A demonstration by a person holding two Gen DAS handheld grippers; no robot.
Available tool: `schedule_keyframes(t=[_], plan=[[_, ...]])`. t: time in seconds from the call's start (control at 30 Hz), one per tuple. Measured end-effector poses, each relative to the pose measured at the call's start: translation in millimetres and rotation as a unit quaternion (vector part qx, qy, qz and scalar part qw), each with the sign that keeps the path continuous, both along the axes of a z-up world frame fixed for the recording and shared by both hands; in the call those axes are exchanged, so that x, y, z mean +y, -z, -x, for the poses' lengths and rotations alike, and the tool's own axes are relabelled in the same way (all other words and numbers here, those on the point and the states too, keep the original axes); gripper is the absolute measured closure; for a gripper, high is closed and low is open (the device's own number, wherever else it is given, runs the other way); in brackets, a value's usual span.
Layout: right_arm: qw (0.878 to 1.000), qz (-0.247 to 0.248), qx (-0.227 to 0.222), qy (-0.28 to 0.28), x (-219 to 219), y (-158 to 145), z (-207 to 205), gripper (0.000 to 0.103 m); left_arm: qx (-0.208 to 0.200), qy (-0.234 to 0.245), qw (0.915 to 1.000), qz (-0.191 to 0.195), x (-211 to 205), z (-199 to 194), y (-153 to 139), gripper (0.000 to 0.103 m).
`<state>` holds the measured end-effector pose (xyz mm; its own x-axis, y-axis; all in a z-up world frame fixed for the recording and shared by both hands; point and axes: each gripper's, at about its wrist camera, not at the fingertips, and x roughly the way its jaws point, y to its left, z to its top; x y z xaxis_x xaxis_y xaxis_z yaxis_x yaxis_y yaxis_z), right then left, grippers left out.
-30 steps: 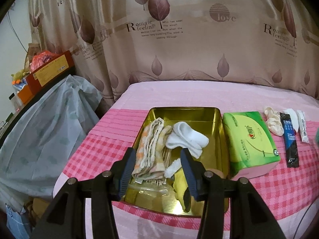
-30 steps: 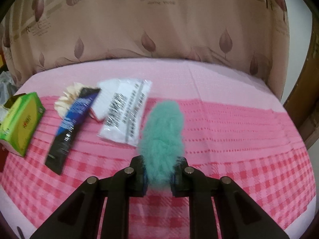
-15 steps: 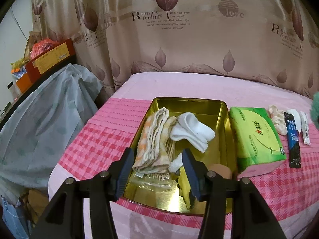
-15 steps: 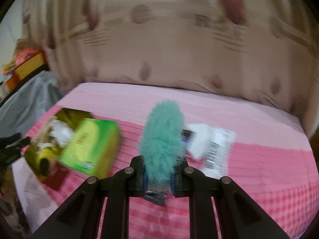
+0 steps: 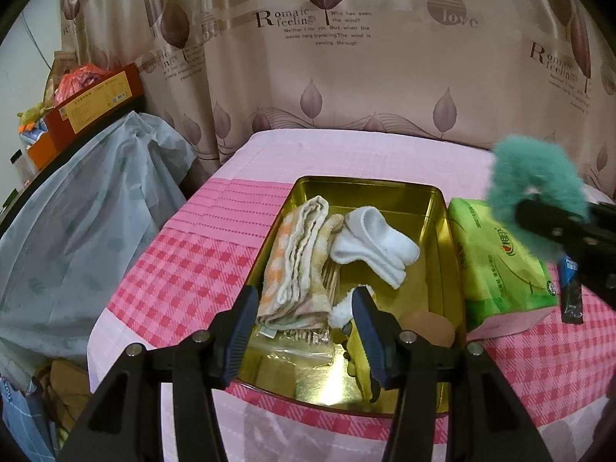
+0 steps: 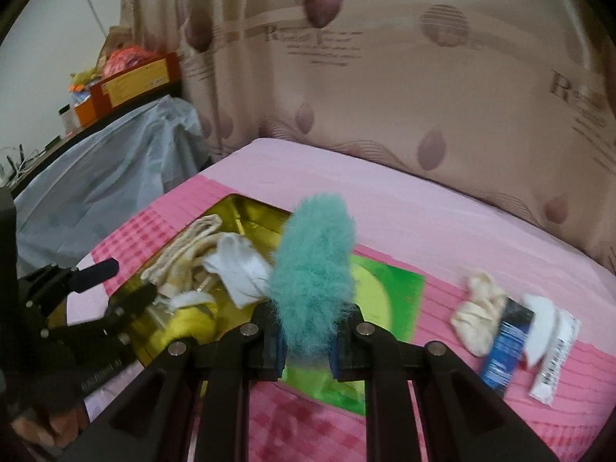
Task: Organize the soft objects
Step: 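Carry the green pom-pom into the gold tin and open the right tool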
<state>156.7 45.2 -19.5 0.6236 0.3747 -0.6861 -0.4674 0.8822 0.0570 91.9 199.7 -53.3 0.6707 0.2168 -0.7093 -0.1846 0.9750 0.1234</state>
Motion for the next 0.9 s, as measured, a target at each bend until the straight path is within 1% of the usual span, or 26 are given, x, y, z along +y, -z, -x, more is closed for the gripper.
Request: schedule_keyframes(t=[0.33, 0.7, 0.83, 0.9], plan=[[0.999, 0.023, 0.013, -0.043, 54, 15, -20, 0.088, -0.002, 0.001, 1.0000, -0.001, -1, -1, 1, 0.051], [0.996, 0.025, 0.047, -0.076, 77, 45, -37, 0.088, 0.002, -0.007, 1.0000, 0.007, 2, -4, 2, 0.051], [0.995, 0.034, 0.048, -0.079, 87, 52, -42, 0.088, 0.005, -0.009, 0.9999, 0.006, 3, -5, 4, 0.051], [0.995, 0.030, 0.051, -0.080, 90, 54, -45, 0.087, 0.002, -0.012, 0.9999, 0.007, 5, -6, 3, 0.051]])
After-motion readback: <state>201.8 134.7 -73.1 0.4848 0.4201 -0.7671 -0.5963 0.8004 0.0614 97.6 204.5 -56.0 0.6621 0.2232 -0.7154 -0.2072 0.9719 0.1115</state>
